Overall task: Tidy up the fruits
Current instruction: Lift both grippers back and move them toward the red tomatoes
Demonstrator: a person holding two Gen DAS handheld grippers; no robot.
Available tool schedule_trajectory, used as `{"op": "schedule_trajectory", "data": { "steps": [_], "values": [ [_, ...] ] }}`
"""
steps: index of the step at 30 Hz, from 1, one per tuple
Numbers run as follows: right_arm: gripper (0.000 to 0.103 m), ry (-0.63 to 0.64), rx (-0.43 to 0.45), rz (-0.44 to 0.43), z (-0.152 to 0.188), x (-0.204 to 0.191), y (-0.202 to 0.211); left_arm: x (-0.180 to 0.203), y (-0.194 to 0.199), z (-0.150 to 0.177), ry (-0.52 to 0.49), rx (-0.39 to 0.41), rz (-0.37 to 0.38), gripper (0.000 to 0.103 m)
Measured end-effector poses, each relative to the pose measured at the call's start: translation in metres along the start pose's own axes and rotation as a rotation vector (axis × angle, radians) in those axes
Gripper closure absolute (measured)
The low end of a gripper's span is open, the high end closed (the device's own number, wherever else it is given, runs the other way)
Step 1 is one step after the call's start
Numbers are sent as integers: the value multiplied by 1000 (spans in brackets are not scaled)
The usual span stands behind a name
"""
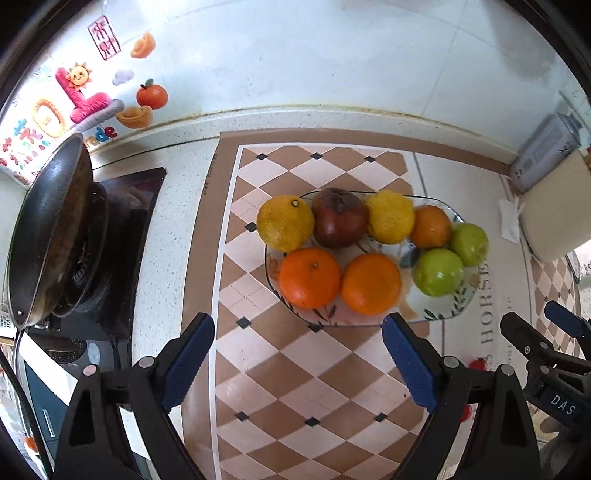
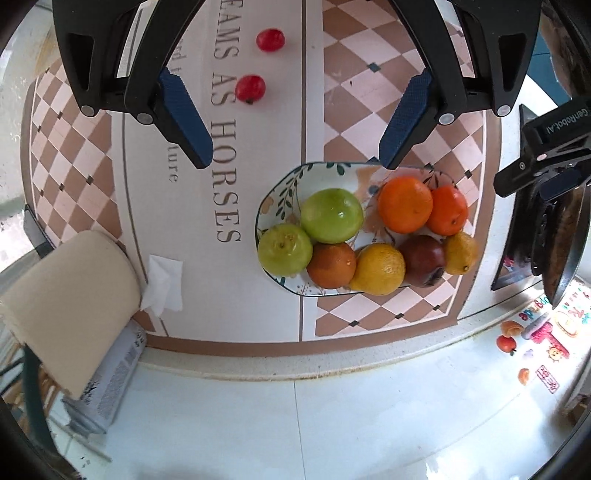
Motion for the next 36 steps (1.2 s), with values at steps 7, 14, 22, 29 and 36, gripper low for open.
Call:
{"op": "schedule_trajectory", "data": {
  "steps": [7, 14, 22, 29, 36],
  "values": [
    [9, 8, 69, -24, 15, 1, 49, 8, 51, 11, 4, 96, -20, 10],
    [9, 7, 144, -64, 29, 4, 107, 12, 101, 25, -5, 180, -25, 10],
    [9, 19, 209, -103, 40, 3, 168, 20, 150, 40, -13, 248, -9, 10],
    [9, 25, 262, -134, 51, 2, 213, 22, 180, 51, -11, 292, -18, 10],
    [9, 17, 294, -152, 62, 6, 238, 28, 198, 61, -13, 316, -15, 10]
  ]
}}
Point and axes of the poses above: each gripper's, at about its wrist camera, not at the fingertips, and y roughly against the way its jaws point, x to its right, z to its underside, the point moved 10 cm from there along -y, roughly the way its jaws point, and after that the axes turned 15 degrees about -y, right-handed, at the moved point
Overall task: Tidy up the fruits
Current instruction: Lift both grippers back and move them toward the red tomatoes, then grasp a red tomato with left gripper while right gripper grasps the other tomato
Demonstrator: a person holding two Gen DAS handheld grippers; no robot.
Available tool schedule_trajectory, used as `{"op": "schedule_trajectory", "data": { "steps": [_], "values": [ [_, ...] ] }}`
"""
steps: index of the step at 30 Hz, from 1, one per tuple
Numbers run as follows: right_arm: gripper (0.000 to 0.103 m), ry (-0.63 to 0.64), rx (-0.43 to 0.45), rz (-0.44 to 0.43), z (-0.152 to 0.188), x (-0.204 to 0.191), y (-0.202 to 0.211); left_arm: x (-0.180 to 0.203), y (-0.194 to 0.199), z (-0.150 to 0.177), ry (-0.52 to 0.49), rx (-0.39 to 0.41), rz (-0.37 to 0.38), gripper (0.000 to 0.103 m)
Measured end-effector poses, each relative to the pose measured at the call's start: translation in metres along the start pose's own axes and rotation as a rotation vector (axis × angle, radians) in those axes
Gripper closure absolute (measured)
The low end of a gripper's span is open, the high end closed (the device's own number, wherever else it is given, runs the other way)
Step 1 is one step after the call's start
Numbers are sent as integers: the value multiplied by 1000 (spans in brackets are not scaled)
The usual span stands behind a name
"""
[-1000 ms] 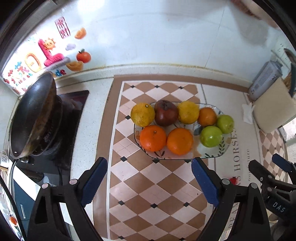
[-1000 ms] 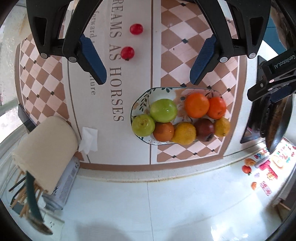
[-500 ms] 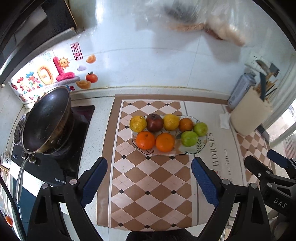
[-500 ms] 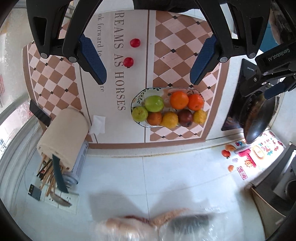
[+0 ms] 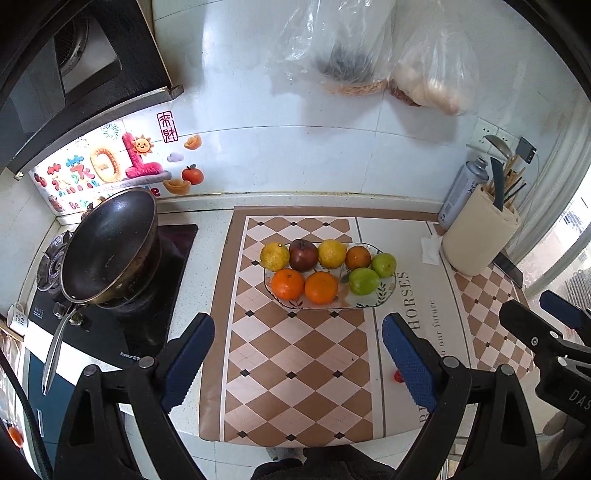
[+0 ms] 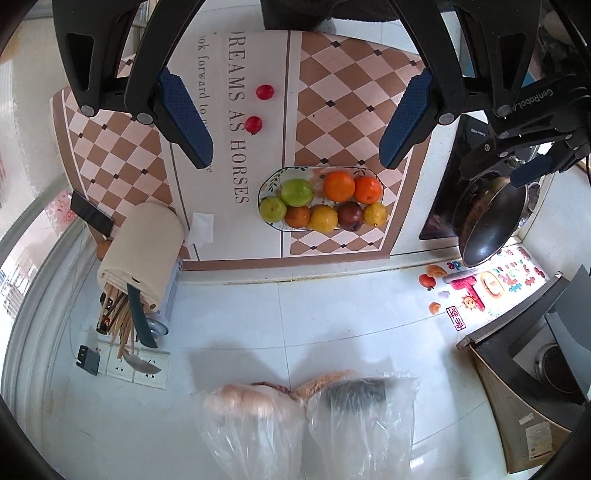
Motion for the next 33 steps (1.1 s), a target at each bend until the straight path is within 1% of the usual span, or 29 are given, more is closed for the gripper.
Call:
{"op": "schedule_trajectory", "data": {
  "steps": [6, 16, 19, 20, 22, 23, 25, 26, 27, 28, 30, 33],
  "values": [
    [9, -8, -4, -6, 4, 3, 5, 10, 5, 6, -13, -6, 16, 10],
    [9, -22, -25, -29, 7, 8, 2, 17, 4, 6, -17, -12, 17, 10],
    [9, -50, -50, -63, 7, 14, -9, 19, 1, 6, -15, -20, 20, 10],
    [9, -59, -54, -56, 8, 19, -16, 20, -3, 4, -20, -22, 14, 10],
    [11, -66, -69, -30, 11, 33, -35, 20, -14, 2, -43, -39, -22, 10],
    [13, -72, -89, -14, 15, 42, -49, 20, -21, 1, -57, -46, -45, 7],
    [32, -86, -154, 8, 28, 60, -81, 21, -41, 3, -91, -85, -92, 1],
    [34, -97, -191, 20, 36, 69, -98, 22, -52, 4, -103, -101, -101, 1],
    [39, -116, -247, 26, 49, 79, -120, 24, -65, 7, -116, -130, -110, 1],
    [44, -129, -278, 22, 58, 85, -134, 27, -79, 12, -128, -168, -110, 1],
    [46, -157, -364, 34, 85, 99, -169, 36, -104, 20, -152, -223, -97, 1],
    [50, -201, -450, 19, 118, 110, -202, 51, -141, 34, -192, -299, -73, 1]
  ]
}}
Point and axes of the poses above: each gripper's, at about its wrist camera, not at the fingertips, and y roughly against the way its jaws point, x to its right, z to its underside, the point moved 10 cm from there along -y, roughly the way its jaws point, and after that the axes turned 15 degrees about -y, right-handed, at the moved point
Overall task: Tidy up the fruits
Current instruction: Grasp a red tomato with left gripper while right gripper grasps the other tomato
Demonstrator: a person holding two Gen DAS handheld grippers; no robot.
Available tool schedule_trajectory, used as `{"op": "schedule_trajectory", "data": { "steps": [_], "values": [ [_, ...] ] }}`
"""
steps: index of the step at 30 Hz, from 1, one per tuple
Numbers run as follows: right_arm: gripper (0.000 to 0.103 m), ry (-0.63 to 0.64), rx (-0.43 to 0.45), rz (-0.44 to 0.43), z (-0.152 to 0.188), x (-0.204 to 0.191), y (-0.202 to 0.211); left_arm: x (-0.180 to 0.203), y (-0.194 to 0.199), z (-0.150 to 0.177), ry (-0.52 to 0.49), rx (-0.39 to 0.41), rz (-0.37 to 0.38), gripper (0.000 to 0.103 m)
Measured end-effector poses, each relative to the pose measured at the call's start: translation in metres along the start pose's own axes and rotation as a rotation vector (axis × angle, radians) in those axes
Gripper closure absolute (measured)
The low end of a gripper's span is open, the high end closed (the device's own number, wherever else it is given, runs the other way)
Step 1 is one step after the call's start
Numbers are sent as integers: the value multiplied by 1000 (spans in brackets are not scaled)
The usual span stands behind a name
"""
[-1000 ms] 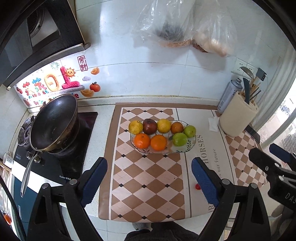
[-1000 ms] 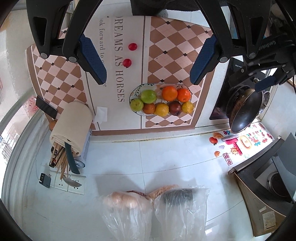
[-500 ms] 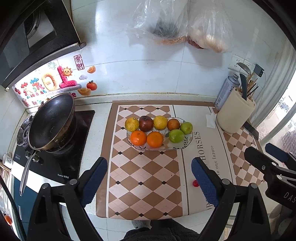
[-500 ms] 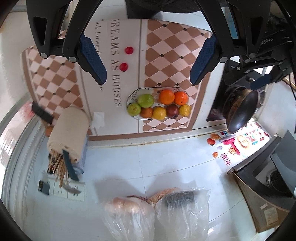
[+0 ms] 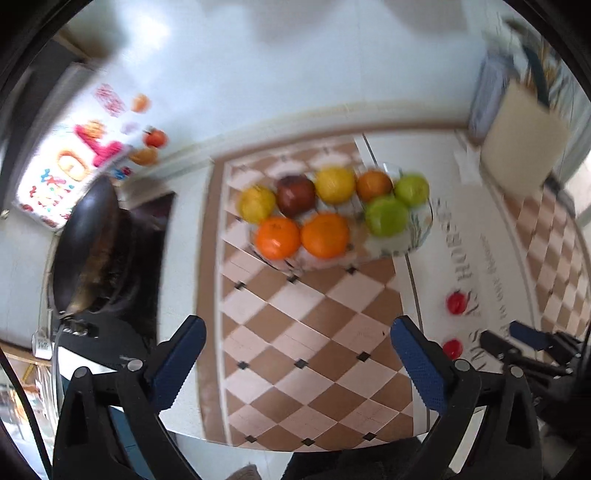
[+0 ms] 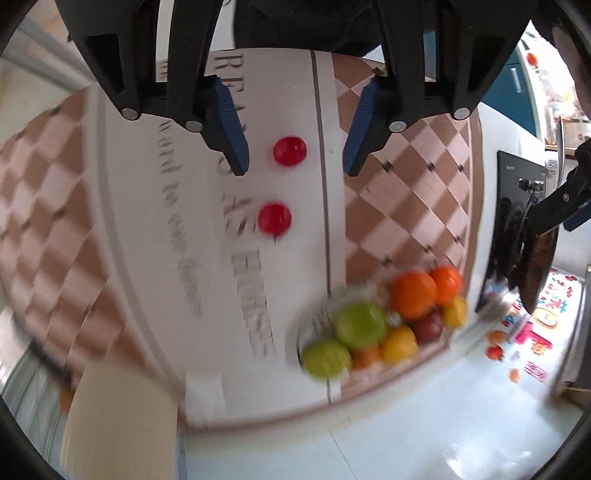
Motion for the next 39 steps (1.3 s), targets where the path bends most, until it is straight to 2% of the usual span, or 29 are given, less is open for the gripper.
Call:
{"op": "schedule_trajectory", "data": {
  "steps": [5, 7, 9, 12, 18, 24, 27, 28, 29, 32, 37, 39],
  "values": [
    [59, -7, -89, 5, 14, 9, -50, 25, -54, 8, -56, -120, 19, 1],
    [70, -1, -114, 1, 18, 11, -64, 32, -68, 10, -62, -159, 32, 1],
    [70, 10, -116, -1, 21, 12, -71, 37, -77, 10, -62, -179, 43, 1],
    [71, 2, -99, -11, 19, 16, -66, 49, -84, 3, -66, -185, 77, 1],
    [71, -93, -46, -30, -1, 44, -37, 96, -96, -22, -89, -180, 202, 1],
    [71, -184, -7, 7, -28, 89, -24, 156, -110, -40, -110, -219, 335, 4],
    [71, -222, 2, 26, -36, 109, -22, 181, -112, -44, -135, -217, 374, 4],
    [71, -228, 4, 29, -38, 112, -21, 189, -113, -45, -146, -215, 380, 8],
    [71, -237, 5, 31, -39, 116, -20, 195, -114, -45, -156, -214, 384, 18],
    [70, -244, 6, 38, -40, 123, -19, 213, -120, -43, -183, -237, 403, 38],
    [70, -232, 4, 42, -39, 123, -19, 222, -121, -43, -200, -221, 400, 73],
    [70, -223, 7, 40, -42, 117, -19, 219, -121, -44, -196, -217, 412, 76]
  ]
}}
Point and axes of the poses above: each gripper's, at about its wrist camera, not at the fingertips, and y roughly against the way its jaws point, x to its right, z to its underside, the point moved 10 cm from there along -y, roughly the way its jaws point, and after that the axes turned 15 degrees about -y, right-handed, at the moved point
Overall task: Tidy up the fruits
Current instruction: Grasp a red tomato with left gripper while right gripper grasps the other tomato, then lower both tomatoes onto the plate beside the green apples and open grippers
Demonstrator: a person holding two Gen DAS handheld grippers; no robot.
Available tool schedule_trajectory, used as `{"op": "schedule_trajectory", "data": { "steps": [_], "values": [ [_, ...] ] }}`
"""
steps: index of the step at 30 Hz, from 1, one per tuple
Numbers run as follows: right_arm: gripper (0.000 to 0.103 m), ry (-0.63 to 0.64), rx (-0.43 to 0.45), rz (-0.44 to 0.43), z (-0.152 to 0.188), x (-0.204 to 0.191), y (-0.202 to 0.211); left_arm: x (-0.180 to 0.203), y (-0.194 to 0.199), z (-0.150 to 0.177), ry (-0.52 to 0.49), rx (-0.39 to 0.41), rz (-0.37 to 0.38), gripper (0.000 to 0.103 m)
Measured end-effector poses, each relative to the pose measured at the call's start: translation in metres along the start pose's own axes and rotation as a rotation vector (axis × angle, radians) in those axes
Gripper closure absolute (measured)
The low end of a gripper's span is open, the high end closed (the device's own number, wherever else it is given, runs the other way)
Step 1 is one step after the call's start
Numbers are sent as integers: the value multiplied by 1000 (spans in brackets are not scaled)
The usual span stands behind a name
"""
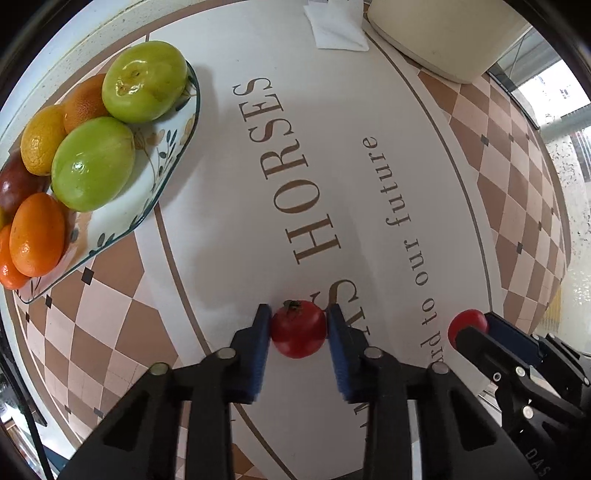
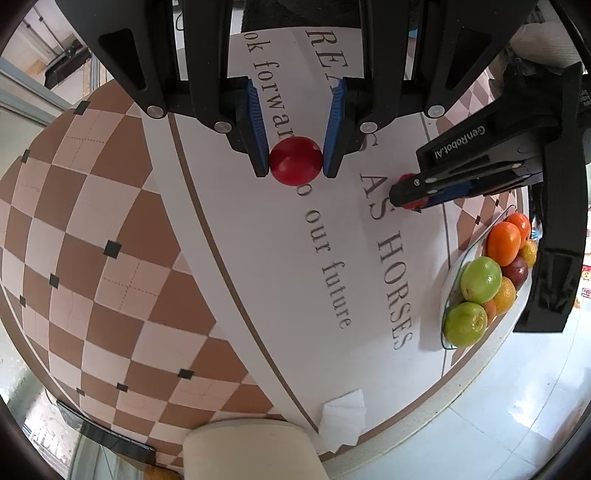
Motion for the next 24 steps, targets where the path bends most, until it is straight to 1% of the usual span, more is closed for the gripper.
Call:
{"op": "schedule_trajectory", "data": {
  "steps": [3, 6, 8, 11, 13, 15, 18, 20, 24],
  "values": [
    [70, 15, 6, -15, -4, -12, 3, -10, 9, 6, 24, 28, 11, 76],
    [70, 29, 11, -45, -9, -27, 9, -27, 25, 12, 88, 49, 54, 76],
    [70, 34, 9, -70, -12, -36, 12, -44, 40, 15, 155, 68, 95, 76],
    [71, 41, -9, -131, -15, -60, 10, -77, 63, 15, 276, 108, 166, 76],
    [71, 41, -31, -184, -18, -81, 5, -97, 79, 13, 357, 139, 209, 76],
    [71, 34, -65, -250, -21, -105, -3, -117, 89, 12, 420, 162, 234, 76],
    [71, 30, -98, -318, -25, -135, -10, -144, 97, 12, 503, 178, 253, 76],
    [71, 41, -114, -346, -27, -158, -19, -158, 93, 18, 549, 180, 274, 76],
    [71, 75, -133, -339, -30, -188, -38, -172, 81, 12, 592, 166, 263, 76]
  ]
}}
Point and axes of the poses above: each gripper's, at about its wrist camera, not at the fingertips, and y roughly against the way its jaws point, x to its right, z to its underside, the point moved 10 cm from there along -y, roughly the way its jaws point, and after that the axes turned 15 degrees about -y, right-handed, at the moved point
